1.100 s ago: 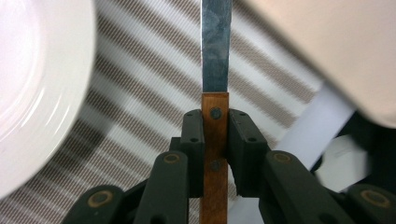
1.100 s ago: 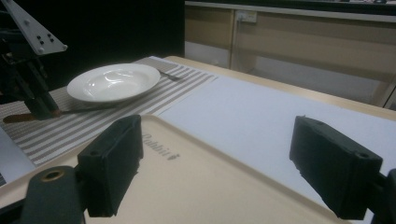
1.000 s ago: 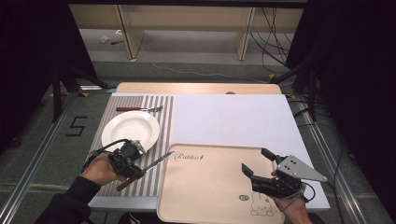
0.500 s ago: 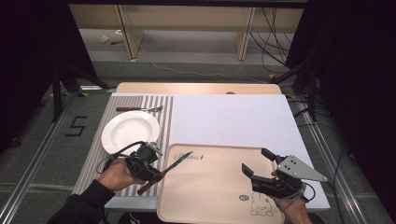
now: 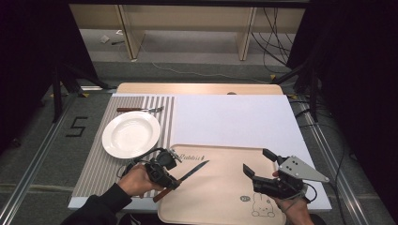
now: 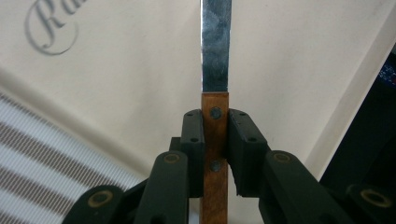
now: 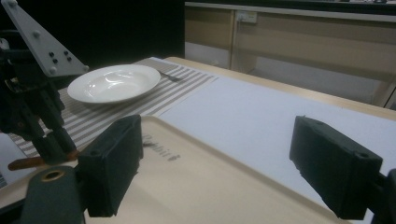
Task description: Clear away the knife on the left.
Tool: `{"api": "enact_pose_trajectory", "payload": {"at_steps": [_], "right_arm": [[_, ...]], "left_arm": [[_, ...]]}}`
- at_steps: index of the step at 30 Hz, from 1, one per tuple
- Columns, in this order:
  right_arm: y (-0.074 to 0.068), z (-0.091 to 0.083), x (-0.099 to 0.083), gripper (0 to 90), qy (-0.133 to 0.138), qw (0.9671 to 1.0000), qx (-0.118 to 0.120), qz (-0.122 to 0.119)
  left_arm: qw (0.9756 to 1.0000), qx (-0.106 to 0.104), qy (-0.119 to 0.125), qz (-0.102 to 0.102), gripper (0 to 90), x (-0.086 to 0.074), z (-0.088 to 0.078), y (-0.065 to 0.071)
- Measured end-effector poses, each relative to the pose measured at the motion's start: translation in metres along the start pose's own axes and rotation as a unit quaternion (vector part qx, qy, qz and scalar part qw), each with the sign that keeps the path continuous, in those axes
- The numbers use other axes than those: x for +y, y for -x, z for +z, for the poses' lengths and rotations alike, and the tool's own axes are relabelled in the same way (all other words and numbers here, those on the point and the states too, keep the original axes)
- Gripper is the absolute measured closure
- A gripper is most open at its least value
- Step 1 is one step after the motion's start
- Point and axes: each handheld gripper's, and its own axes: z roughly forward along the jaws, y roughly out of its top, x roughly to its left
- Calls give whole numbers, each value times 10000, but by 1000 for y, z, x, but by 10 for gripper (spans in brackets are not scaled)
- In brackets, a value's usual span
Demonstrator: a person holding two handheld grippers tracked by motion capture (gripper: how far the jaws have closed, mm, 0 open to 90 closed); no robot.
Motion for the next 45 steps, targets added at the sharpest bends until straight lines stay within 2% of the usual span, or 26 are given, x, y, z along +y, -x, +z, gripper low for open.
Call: {"api": "enact_pose_trajectory", "payload": {"at_steps": [3, 4, 7, 8, 10, 19, 21, 28, 29, 31, 33, 34, 36, 37, 40, 41, 43, 45], "right_arm": [[0, 0, 0, 184, 9, 10000, 4, 9], [0, 0, 0, 184, 7, 10000, 5, 10], [0, -1, 0, 184, 8, 10000, 19, 1], [0, 0, 0, 184, 39, 10000, 71, 5], [0, 0, 0, 184, 36, 10000, 59, 6], [-1, -1, 1, 184, 17, 10000, 26, -20], [0, -1, 1, 184, 12, 10000, 28, -20], [-1, -1, 1, 185, 15, 10000, 31, -26], [-1, -1, 1, 185, 13, 10000, 32, -32], [-1, -1, 1, 185, 12, 10000, 35, -30], [-1, -1, 1, 185, 15, 10000, 35, -29], [-1, -1, 1, 185, 17, 10000, 34, -31], [-1, -1, 1, 186, 18, 10000, 35, -22], [0, -1, 1, 186, 8, 10000, 38, -24], [-1, -1, 1, 186, 9, 10000, 42, -38], [-1, -1, 1, 186, 10, 10000, 43, -38], [-1, -1, 1, 186, 7, 10000, 43, -44], [-1, -1, 1, 186, 7, 10000, 44, -45]], "left_arm": [[9999, -65, -78, 33, 771, 3, 5, 4], [9999, -100, -63, -22, 771, 5, 7, 5], [9993, -331, -60, -155, 771, 6, 15, 8], [9990, -395, -129, -140, 770, 6, 17, 9], [9993, -300, -161, -137, 770, 6, 20, 10], [9986, -314, -257, -352, 769, 4, 27, 6], [9984, -241, -257, -432, 769, 3, 29, 4], [9978, -207, -270, -572, 758, 1, 34, 0], [9977, -230, -161, -613, 733, 0, 33, -1], [9978, -206, -86, -623, 616, 0, 32, -2], [9981, -238, -17, -570, 549, 0, 29, -3], [9982, -229, 110, -536, 549, 0, 26, -2], [9984, -214, 344, -398, 461, -1, 18, -1], [9984, -214, 344, -398, 429, -1, 18, -1], [9970, -137, 740, -200, 357, -2, 8, 1], [9970, -137, 740, -200, 332, -2, 8, 1], [9942, -14, 1060, -163, 266, -2, 2, 4], [9910, -207, 1312, -178, 263, -1, 0, 6]]}}
